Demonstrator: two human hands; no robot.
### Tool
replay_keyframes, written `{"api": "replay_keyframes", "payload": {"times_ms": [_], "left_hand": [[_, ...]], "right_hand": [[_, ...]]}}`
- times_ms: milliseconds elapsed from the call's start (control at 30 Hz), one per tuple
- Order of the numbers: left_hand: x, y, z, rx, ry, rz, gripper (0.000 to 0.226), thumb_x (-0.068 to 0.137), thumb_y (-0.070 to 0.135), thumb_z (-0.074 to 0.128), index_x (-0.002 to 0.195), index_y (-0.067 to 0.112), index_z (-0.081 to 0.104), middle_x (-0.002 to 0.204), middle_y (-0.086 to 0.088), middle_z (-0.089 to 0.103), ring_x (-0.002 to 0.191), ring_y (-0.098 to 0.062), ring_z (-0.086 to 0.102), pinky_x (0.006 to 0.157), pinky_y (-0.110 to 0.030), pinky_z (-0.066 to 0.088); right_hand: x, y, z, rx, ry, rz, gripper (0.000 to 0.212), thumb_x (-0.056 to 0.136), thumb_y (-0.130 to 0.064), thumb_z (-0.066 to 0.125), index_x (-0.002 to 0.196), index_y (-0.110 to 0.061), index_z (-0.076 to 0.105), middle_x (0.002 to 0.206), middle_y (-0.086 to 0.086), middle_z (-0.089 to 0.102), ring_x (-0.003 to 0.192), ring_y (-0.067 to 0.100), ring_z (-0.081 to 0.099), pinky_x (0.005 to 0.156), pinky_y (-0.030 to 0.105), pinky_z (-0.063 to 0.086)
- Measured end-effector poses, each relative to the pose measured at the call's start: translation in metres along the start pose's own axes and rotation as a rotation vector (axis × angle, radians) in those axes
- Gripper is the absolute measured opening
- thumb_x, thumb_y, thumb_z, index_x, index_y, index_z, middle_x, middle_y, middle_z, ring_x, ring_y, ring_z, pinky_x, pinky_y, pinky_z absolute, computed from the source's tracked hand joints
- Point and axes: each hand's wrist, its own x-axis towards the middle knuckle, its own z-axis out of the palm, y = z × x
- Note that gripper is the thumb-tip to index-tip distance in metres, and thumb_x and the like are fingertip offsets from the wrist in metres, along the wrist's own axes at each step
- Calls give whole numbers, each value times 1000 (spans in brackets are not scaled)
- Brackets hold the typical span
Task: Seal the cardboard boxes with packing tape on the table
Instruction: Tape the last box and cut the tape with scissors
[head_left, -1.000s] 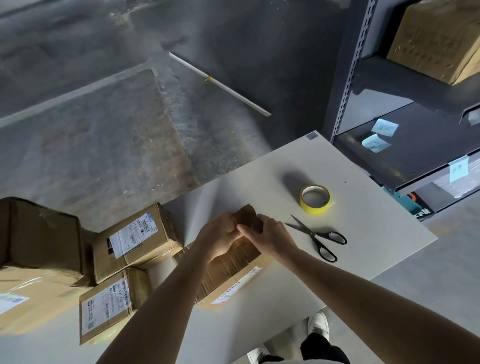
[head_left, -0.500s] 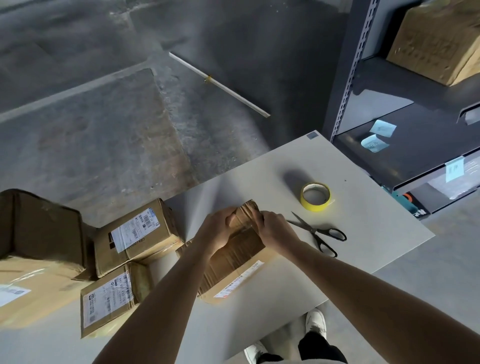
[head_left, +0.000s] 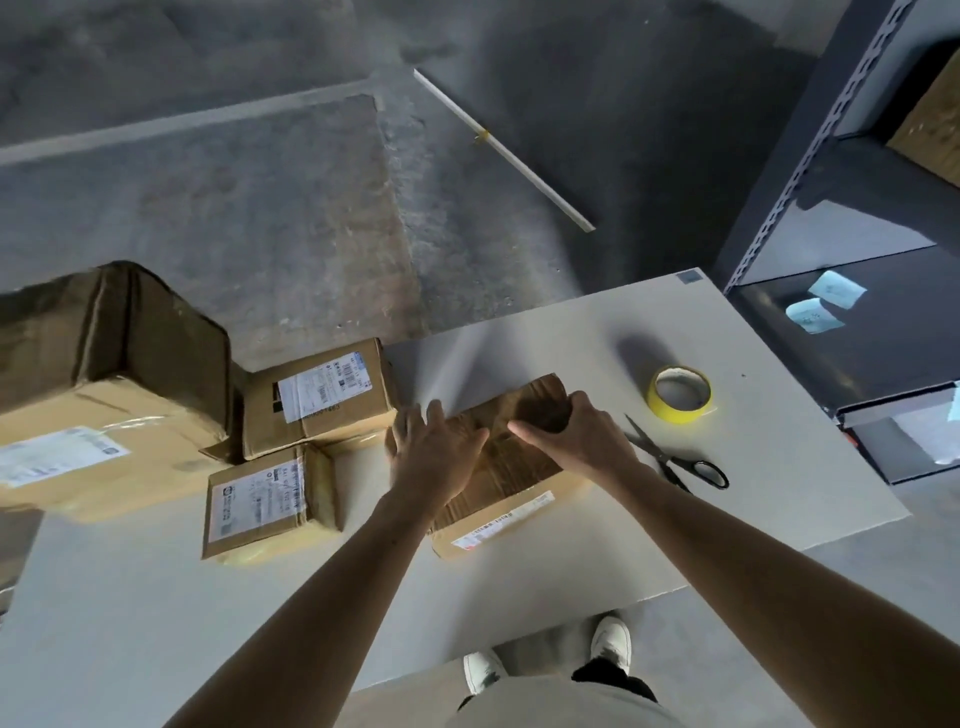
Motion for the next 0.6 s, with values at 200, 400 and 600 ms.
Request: {"api": "replay_keyframes", "payload": {"times_ms": [200, 400, 600], "left_hand": [[-20, -10, 6, -325, -29, -252, 112, 82, 69, 59, 156, 19, -9, 163, -17, -6, 149, -42, 5, 116, -53, 24], [-24, -12, 10, -638, -28, -305, 118, 82, 53, 72, 155, 21, -15, 157, -19, 24, 133, -41, 45, 84, -28, 49], [-18, -16, 8, -710, 20, -272, 102, 83, 44, 75, 151, 12, 6, 137, -18, 47, 121, -36, 53, 93, -45, 55]], "right_hand": [[-3, -7, -1, 1, 4, 18, 79, 82, -73, 58, 128, -10, 47, 116, 10, 63, 111, 31, 61, 88, 38, 50], [-7, -8, 1, -45, 69, -20, 57, 100, -56, 42, 124, -6, 52, 118, 16, 64, 109, 35, 61, 80, 35, 44], [-10, -12, 0, -4, 126, 49, 50, 107, -39, 28, 124, 0, 55, 126, 25, 60, 118, 41, 54, 90, 40, 42]]}}
